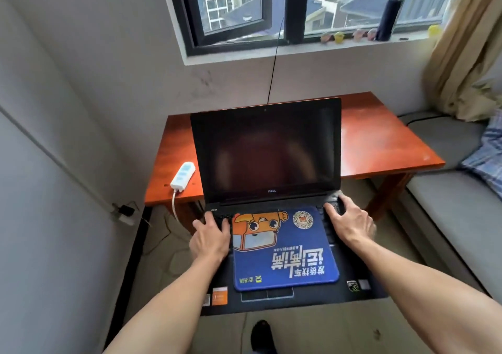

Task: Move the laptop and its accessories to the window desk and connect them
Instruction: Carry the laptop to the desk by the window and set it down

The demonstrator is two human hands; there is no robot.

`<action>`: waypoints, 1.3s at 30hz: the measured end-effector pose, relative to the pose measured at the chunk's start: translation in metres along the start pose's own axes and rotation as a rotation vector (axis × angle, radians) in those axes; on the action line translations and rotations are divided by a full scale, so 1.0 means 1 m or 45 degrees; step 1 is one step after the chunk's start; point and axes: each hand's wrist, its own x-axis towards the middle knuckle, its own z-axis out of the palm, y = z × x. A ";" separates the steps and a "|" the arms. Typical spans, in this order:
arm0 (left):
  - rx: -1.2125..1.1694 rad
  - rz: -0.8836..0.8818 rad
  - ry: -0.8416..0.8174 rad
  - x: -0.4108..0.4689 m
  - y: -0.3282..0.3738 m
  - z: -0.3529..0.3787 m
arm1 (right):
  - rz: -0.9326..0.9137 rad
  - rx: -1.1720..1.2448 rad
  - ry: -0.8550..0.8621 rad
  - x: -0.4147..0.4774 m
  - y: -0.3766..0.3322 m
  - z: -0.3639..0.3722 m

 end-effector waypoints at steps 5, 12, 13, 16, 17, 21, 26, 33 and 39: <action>0.024 0.066 0.021 0.088 0.044 -0.004 | 0.061 0.041 0.017 0.073 -0.031 0.010; 0.039 0.023 -0.025 0.197 0.109 0.020 | 0.023 0.029 -0.021 0.200 -0.066 0.034; 0.042 0.002 -0.037 0.205 0.113 0.023 | 0.012 0.025 -0.034 0.212 -0.070 0.038; 0.053 -0.051 -0.047 0.246 0.133 0.038 | -0.007 0.016 -0.075 0.266 -0.085 0.057; 0.042 -0.068 -0.050 0.258 0.138 0.041 | -0.014 0.015 -0.094 0.281 -0.090 0.062; 0.026 -0.164 -0.077 0.296 0.149 0.051 | -0.061 -0.015 -0.155 0.330 -0.113 0.087; 0.045 -0.238 -0.124 0.341 0.136 0.058 | -0.089 -0.033 -0.219 0.354 -0.141 0.130; 0.028 -0.222 -0.257 0.408 0.110 0.079 | 0.014 -0.029 -0.239 0.373 -0.170 0.185; -0.021 -0.137 -0.317 0.456 0.104 0.098 | 0.080 -0.082 -0.175 0.395 -0.192 0.209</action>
